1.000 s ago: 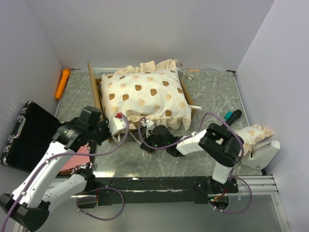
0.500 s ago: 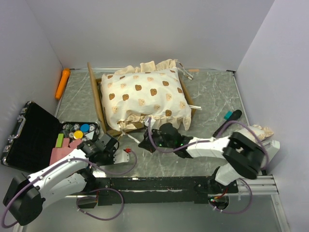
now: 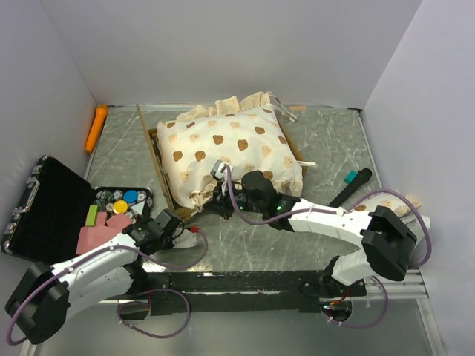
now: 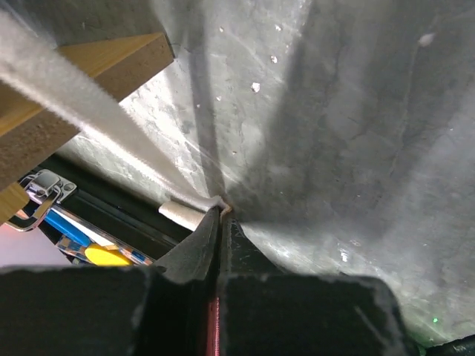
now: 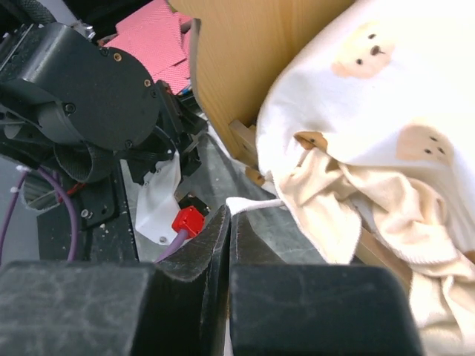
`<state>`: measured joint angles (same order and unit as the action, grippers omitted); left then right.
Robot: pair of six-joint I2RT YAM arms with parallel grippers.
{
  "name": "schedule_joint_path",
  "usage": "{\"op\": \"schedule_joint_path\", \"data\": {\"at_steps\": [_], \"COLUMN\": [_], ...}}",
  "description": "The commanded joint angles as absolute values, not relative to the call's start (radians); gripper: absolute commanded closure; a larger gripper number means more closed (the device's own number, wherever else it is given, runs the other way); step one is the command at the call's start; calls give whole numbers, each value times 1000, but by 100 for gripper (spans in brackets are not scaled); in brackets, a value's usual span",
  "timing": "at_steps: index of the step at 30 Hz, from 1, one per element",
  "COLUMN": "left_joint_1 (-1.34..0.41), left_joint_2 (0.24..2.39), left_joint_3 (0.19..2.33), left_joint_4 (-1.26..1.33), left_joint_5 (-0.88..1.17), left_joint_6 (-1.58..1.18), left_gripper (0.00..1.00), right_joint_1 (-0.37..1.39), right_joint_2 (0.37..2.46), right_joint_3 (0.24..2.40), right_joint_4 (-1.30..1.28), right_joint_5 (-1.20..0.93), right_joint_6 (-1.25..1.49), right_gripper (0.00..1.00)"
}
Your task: Set up the pet bed
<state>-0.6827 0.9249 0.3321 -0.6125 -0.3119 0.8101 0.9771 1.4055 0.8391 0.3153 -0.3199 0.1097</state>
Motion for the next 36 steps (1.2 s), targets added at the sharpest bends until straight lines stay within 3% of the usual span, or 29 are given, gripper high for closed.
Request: {"op": "schedule_joint_path", "data": {"at_steps": [1,3,4,8,14,16,20,26,28,30,31,36], "left_joint_1": [-683,-681,-681,-681,-681,-681,-677,-620,-579,-525,-506,-436], "left_joint_2": [902,858,830,707,519,511,555,754,825,862,873,920], "left_joint_3": [305,348,376,533,852,931,994,1113,1169,1181,1186,1213], "left_joint_4": [-653,-693,-715,-848,-1035,-1026,-808,-542,-496,-424,-413,-436], "left_joint_5": [-285,-249,-218,-59,274,290,30,-368,-420,-483,-497,-599], "left_joint_6": [781,758,750,698,706,671,468,204,131,28,-48,-211], "left_gripper": [93,57,45,29,24,24,18,1,1,3,3,3], "right_joint_1": [976,976,976,976,1018,1061,1121,1209,1216,1213,1204,941], "right_joint_2": [1437,1460,1477,1512,1560,1594,1560,1477,1438,1358,1306,1109], "right_joint_3": [897,876,864,809,824,882,899,971,979,942,922,906], "right_joint_4": [385,408,425,494,455,329,222,-64,-109,-71,-36,-67], "right_joint_5": [-391,-422,-440,-498,-584,-588,-638,-499,-448,-359,-298,-59], "right_joint_6": [98,113,120,164,113,16,-107,-310,-324,-308,-293,-59], "right_gripper": [100,100,100,100,100,92,71,58,38,8,1,1]}}
